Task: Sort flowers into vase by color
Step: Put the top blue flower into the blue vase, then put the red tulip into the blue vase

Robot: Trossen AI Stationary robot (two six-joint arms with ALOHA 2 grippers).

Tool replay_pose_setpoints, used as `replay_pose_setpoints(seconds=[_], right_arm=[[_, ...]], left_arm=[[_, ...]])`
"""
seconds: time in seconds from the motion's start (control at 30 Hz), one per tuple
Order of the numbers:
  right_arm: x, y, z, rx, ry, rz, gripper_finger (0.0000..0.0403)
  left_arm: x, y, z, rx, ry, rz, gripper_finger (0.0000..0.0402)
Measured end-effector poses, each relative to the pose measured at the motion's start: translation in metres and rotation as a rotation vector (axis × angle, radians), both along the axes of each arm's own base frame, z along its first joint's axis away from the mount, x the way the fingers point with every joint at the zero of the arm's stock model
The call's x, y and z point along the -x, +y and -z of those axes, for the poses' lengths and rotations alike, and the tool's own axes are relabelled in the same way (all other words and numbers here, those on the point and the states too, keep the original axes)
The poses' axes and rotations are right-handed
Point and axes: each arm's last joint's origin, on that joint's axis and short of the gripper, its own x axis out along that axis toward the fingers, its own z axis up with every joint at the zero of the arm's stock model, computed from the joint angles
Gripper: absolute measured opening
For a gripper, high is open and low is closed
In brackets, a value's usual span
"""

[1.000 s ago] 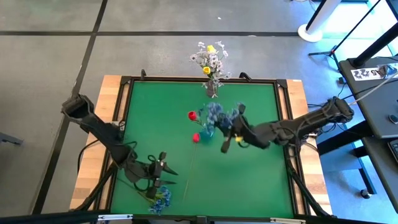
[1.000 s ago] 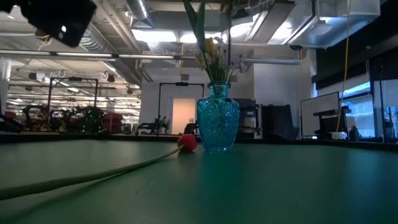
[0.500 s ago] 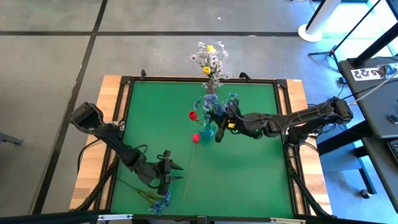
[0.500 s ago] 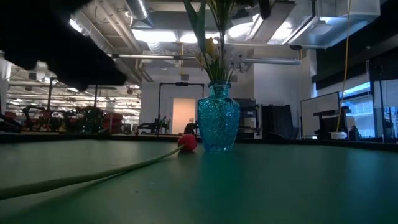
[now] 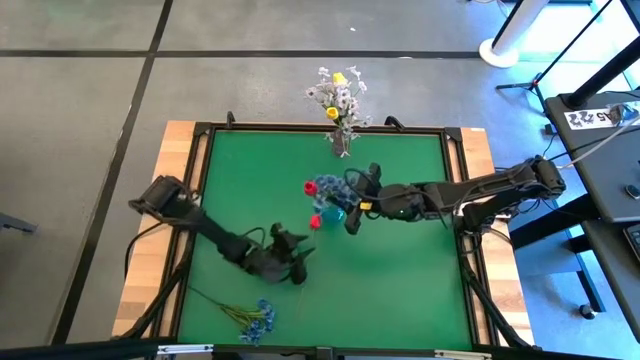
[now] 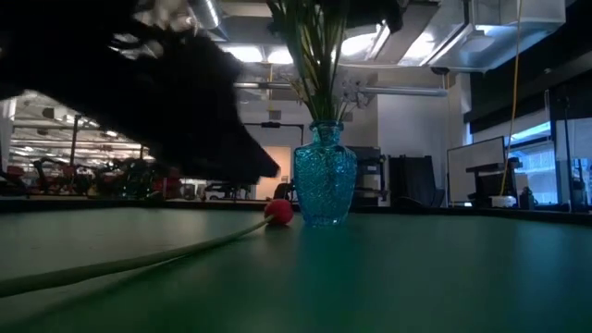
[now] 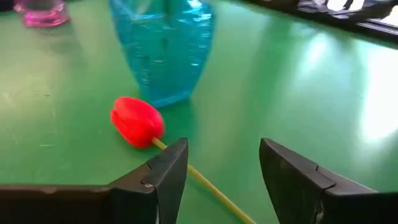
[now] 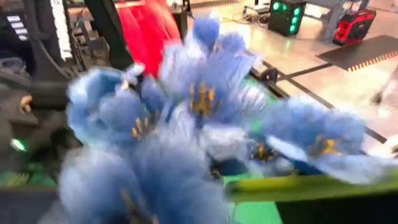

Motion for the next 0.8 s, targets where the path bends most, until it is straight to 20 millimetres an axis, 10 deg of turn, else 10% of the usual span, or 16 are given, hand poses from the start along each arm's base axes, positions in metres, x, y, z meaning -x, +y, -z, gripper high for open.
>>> replay_pose_setpoints(seconds=[0.3,0.8], right_arm=[[0.008,0.029,-0.022,0.045,-0.044,-0.015,0.0289],[0.037,0.097,-0.045,0.189,-0.091,-0.083,0.0291]], left_arm=[[-0.028,0.038,0.025,0.133,0.123,-0.107,0.0184],[-0.013,0.004,0.035,0.046,0.173,-0.104,0.0011]])
